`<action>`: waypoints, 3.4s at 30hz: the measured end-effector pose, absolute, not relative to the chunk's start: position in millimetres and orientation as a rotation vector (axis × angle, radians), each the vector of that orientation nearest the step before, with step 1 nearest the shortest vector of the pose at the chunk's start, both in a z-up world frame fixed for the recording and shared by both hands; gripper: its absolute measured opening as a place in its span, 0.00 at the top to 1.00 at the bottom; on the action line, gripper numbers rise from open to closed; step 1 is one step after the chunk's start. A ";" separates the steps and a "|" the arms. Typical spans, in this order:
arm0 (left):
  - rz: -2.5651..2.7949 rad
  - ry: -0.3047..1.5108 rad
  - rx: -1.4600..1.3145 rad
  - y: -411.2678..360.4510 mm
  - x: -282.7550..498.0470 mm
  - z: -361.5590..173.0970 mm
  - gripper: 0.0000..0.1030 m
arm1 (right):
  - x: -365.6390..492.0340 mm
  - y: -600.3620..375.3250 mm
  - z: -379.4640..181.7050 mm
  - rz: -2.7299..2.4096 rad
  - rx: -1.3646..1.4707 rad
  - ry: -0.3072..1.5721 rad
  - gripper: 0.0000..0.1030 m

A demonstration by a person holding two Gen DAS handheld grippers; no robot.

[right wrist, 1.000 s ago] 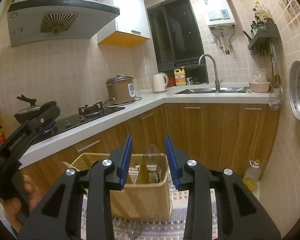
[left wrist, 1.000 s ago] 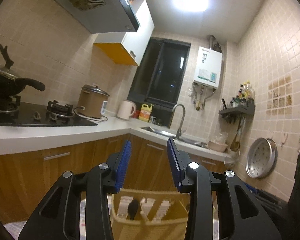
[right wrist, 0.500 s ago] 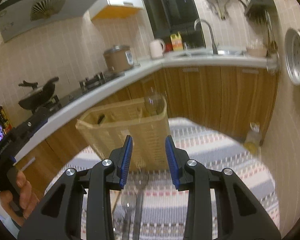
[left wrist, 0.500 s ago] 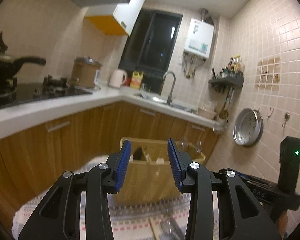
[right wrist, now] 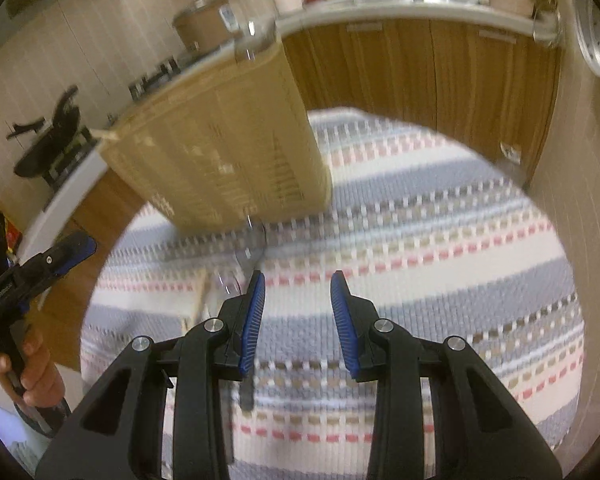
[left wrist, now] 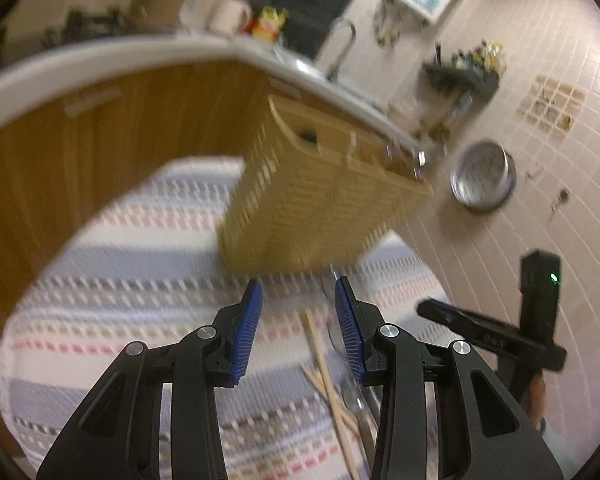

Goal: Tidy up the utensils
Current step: 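Grasp a third clear spoon with the right tool while the left tool reaches a chopstick, then close the left tool on a wooden chopstick and lift it, then carry the chopstick with the left tool while the right tool lowers the spoon into the basket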

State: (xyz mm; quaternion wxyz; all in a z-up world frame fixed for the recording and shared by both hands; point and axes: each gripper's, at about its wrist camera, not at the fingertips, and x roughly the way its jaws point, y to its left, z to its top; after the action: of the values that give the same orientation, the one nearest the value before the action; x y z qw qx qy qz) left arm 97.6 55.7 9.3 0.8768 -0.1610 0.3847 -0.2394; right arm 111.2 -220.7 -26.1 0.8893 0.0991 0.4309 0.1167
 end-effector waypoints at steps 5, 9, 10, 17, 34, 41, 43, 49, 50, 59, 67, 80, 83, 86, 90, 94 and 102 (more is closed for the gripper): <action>-0.619 0.956 -0.264 26.6 98.0 -12.0 0.65 | 117.0 -217.4 -48.7 0.299 0.219 1.030 0.70; -0.578 1.003 -0.208 6.7 104.7 -26.6 0.65 | 125.4 -203.9 -50.3 0.324 0.182 1.072 0.70; -0.562 1.010 -0.201 4.5 107.8 -29.9 0.65 | 128.5 -199.3 -49.4 0.325 0.169 1.077 0.70; -0.512 1.067 -0.117 -9.8 120.6 -51.2 0.65 | 161.1 -176.9 -44.7 0.327 0.170 1.109 0.70; -0.511 1.103 0.030 -44.6 138.7 -58.6 0.73 | 200.4 -112.8 -62.8 0.189 -0.119 1.207 0.82; -0.486 1.118 0.118 -58.4 140.6 -61.4 0.83 | 190.0 -109.4 -64.7 0.159 -0.178 1.210 0.92; -0.487 1.128 0.120 -57.1 142.4 -62.4 0.86 | 182.7 -122.0 -65.1 0.158 -0.166 1.219 0.92; -0.489 1.170 0.100 -56.4 149.8 -61.7 0.86 | 170.0 -141.7 -62.8 0.179 -0.148 1.259 0.92; -0.480 1.170 0.114 -59.1 150.4 -61.2 0.86 | 170.2 -141.5 -62.9 0.181 -0.152 1.262 0.92; -0.407 1.148 0.206 -87.7 147.8 -64.2 0.95 | 179.5 -130.7 -66.2 0.187 -0.156 1.265 0.93; -0.468 1.048 -0.009 -64.4 141.2 -67.1 0.96 | 156.8 -138.9 -64.3 0.265 -0.106 1.175 0.99; -0.534 0.740 -0.187 -32.8 99.6 -16.1 0.96 | 97.0 -158.2 -18.5 0.344 -0.025 0.945 0.98; -0.545 0.658 -0.201 -30.3 93.6 3.1 0.96 | 84.0 -159.7 2.5 0.355 -0.026 0.874 0.98; -0.554 0.553 -0.216 -24.3 79.5 28.1 0.96 | 76.8 -159.3 25.7 0.366 -0.024 0.794 0.99; -0.571 0.401 -0.247 -19.4 72.7 63.9 0.96 | 75.3 -165.5 61.2 0.380 -0.008 0.659 0.99; -0.544 0.242 -0.249 -22.9 69.8 98.6 0.96 | 76.2 -165.1 95.0 0.383 -0.009 0.527 0.98; -0.516 0.066 -0.285 -38.6 84.1 134.6 0.96 | 104.0 -165.6 129.1 0.386 0.021 0.416 0.98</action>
State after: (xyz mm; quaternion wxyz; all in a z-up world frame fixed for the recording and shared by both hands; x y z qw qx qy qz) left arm 84.1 -38.6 134.6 0.9564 -0.1404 0.0323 -0.2542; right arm 104.0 -165.6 129.1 0.9599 0.0102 0.2053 0.1905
